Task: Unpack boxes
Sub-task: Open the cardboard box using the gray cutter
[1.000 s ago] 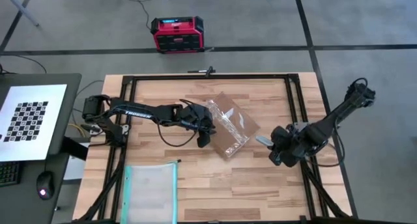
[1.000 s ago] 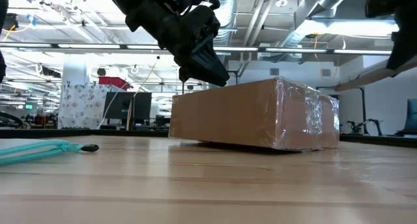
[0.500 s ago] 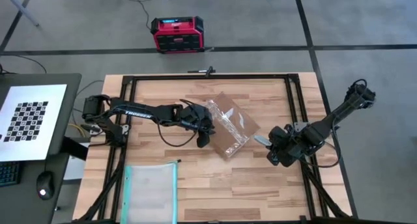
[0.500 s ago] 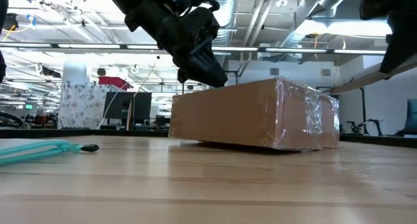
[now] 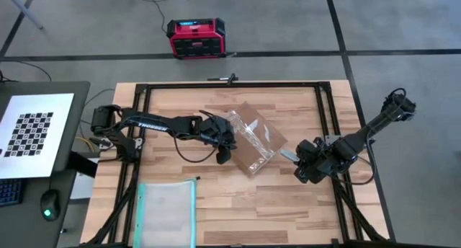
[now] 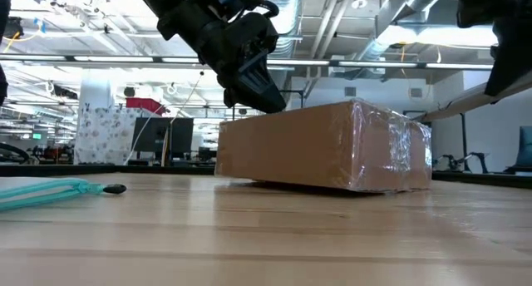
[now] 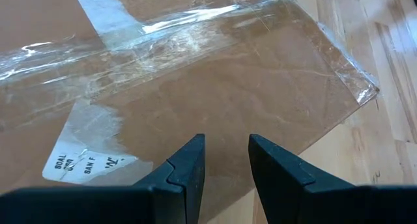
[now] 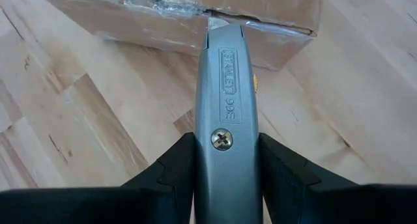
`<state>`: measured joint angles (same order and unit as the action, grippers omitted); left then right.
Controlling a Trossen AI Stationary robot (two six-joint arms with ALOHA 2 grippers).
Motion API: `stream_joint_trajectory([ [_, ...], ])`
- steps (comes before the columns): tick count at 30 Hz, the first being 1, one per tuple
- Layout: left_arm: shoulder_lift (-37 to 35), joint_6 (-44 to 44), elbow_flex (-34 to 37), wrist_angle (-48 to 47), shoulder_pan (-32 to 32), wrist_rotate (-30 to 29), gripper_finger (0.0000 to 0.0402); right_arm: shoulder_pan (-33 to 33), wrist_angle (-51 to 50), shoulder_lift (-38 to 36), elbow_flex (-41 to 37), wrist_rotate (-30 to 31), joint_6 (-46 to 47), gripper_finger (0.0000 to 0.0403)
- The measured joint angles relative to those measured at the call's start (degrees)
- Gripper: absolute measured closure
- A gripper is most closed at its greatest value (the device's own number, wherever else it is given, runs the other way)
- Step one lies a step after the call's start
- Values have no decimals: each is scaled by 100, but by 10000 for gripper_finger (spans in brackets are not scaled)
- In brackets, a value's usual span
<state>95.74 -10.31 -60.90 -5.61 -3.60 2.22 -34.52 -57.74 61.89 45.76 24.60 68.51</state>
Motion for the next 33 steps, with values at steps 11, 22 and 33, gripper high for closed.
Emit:
stream_joint_trajectory([
  [11, -4, 61, 0, -109, 0, -14, 297, 325, 744, 296, -160, 16, -348, 279],
  [22, -9, 1594, -428, -863, 331, 218, 297, 1303, 1109, 591, -172, 413, -1481, 279],
  [33, -9, 2777, -697, -1331, 664, 199, 297, 2320, 1826, 680, -173, 78, -2963, 279],
])
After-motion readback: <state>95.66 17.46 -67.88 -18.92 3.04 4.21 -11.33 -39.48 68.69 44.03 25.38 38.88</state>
